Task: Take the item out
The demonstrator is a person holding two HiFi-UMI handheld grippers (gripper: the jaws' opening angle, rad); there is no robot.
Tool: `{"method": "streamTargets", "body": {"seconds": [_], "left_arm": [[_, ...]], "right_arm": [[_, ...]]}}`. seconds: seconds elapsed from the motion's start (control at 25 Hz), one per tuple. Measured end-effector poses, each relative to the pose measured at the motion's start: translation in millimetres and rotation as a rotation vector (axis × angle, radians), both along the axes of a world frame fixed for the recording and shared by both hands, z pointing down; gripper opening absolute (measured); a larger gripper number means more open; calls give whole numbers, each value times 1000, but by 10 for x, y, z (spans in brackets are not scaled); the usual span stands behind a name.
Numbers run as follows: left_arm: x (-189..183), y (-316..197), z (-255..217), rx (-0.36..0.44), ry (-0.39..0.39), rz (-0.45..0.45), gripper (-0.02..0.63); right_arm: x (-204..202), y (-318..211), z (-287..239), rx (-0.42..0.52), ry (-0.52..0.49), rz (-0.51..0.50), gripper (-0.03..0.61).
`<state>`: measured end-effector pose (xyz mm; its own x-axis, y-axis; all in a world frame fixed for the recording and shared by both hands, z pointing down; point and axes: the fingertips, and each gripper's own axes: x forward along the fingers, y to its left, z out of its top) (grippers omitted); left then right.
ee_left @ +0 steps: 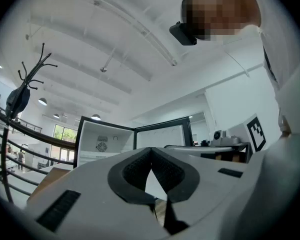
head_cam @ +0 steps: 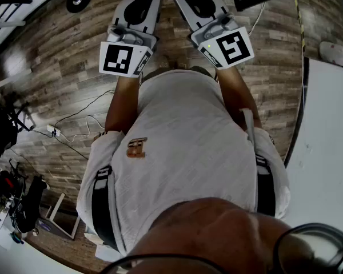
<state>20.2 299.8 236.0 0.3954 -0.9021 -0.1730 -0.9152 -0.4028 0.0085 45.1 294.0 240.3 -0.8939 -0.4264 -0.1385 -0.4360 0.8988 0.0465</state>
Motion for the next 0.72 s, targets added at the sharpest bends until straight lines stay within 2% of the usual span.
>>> {"method": "streamTargets", "body": {"seconds": [0.24, 0.72], "left_arm": [[-111, 11, -2, 3, 3, -7, 18], [-613, -153, 142, -16, 8, -6, 18]], "right_arm": [[-105, 8, -24, -4, -17, -15, 32], [-568, -173, 98, -36, -10, -12, 34]]}}
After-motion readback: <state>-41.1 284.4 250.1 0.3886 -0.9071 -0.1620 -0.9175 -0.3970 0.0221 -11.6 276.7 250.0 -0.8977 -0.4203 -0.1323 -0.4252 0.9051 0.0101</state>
